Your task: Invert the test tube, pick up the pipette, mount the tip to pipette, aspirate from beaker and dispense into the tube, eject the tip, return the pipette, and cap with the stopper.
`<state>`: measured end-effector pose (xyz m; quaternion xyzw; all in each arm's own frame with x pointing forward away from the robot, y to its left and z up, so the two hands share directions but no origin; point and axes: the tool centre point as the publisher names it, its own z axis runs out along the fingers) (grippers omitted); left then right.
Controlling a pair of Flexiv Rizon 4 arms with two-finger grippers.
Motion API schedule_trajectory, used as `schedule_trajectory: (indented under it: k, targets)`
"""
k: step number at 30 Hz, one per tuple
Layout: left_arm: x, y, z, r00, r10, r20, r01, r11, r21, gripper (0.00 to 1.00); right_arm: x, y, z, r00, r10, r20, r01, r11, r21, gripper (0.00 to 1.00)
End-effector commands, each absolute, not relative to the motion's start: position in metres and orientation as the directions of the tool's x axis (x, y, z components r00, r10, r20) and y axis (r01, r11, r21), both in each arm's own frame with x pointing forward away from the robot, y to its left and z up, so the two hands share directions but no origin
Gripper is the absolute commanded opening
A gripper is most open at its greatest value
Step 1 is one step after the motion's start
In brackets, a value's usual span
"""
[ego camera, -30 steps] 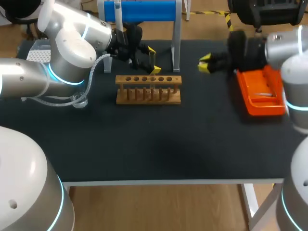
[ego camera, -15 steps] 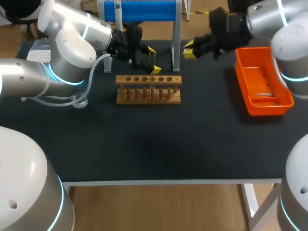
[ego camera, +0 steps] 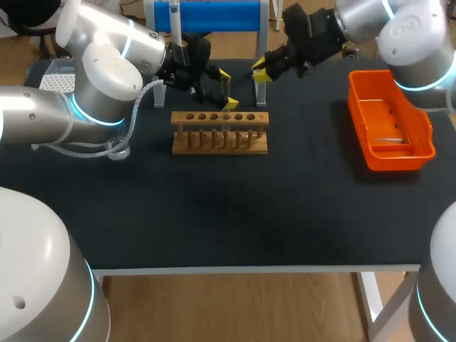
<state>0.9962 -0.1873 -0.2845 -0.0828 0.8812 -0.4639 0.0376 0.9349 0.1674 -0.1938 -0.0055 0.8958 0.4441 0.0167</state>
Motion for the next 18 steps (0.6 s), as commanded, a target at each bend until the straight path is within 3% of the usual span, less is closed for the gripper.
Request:
schedule_trajectory:
  k: [1,18]
  targets:
    - [0.997,-0.187,-0.284,-0.984,-0.180,0.012,-0.112,0.558,-0.822,1.00,0.949,0.180,-0.201,-0.997,-0.069,0.025,-0.023,0.613,0.790,0.00]
    - [0.997,-0.187,-0.284,-0.984,-0.180,0.012,-0.112,0.558,-0.822,1.00,0.979,0.212,-0.225,-0.998,-0.060,0.030,-0.015,0.631,0.776,0.00]
